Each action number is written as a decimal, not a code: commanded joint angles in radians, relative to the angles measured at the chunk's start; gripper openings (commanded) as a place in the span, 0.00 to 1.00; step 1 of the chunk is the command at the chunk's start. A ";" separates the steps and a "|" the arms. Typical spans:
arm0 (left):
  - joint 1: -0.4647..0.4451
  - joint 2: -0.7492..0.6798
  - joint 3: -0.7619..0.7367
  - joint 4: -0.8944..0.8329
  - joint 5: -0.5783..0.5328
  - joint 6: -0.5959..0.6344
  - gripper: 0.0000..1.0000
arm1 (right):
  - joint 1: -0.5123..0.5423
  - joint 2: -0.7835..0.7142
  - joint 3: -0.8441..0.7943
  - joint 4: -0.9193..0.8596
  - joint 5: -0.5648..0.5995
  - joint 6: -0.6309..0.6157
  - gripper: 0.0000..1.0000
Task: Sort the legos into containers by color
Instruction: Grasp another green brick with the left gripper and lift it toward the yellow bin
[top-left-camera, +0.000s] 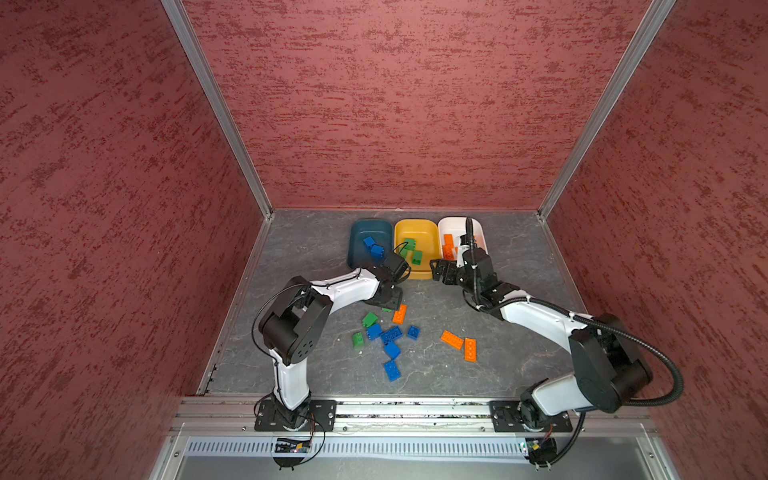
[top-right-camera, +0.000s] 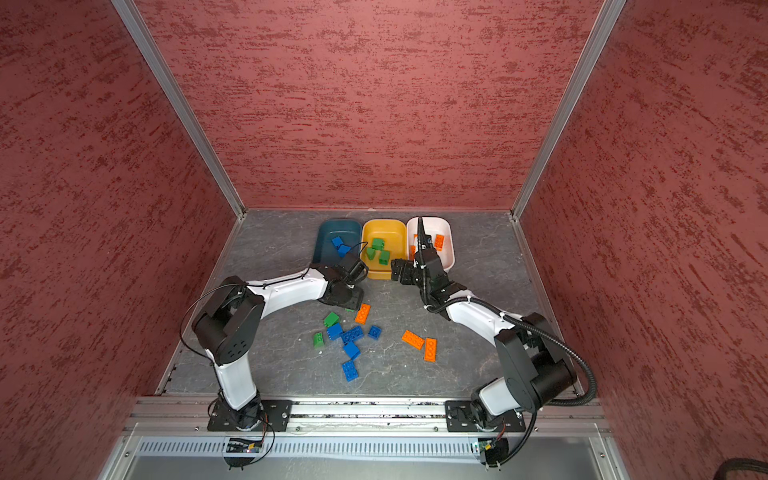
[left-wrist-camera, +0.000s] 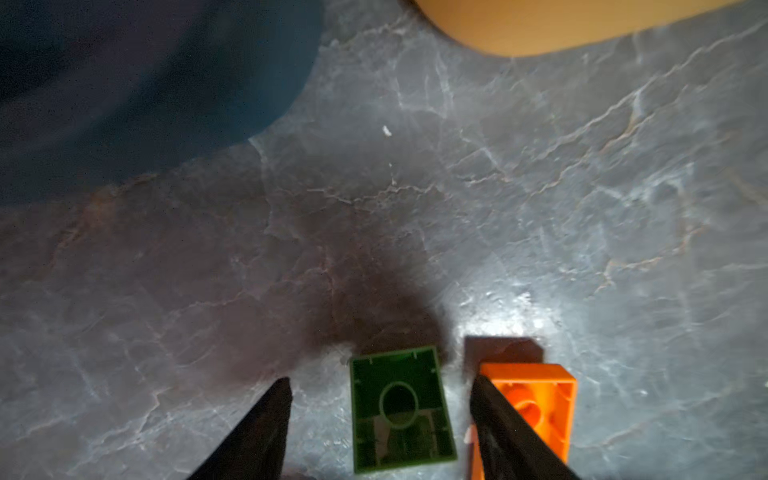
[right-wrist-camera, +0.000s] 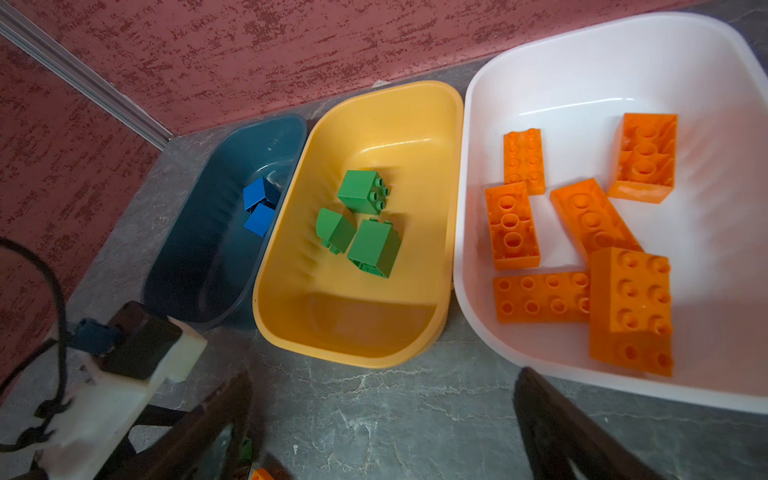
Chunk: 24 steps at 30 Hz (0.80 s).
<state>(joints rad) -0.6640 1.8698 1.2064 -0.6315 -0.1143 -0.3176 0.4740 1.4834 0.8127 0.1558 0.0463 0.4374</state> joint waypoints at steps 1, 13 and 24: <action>-0.009 0.026 0.022 -0.026 -0.025 -0.014 0.61 | -0.003 -0.021 0.023 0.021 0.038 -0.006 0.99; -0.021 0.016 0.065 -0.020 -0.056 -0.023 0.29 | -0.003 -0.054 0.003 -0.005 0.041 -0.032 0.99; -0.048 -0.002 0.306 0.039 -0.122 0.049 0.24 | -0.003 -0.178 -0.113 -0.116 0.039 -0.004 0.99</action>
<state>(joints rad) -0.7136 1.8736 1.4563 -0.6441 -0.1970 -0.3046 0.4740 1.3357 0.7265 0.1017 0.0681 0.4156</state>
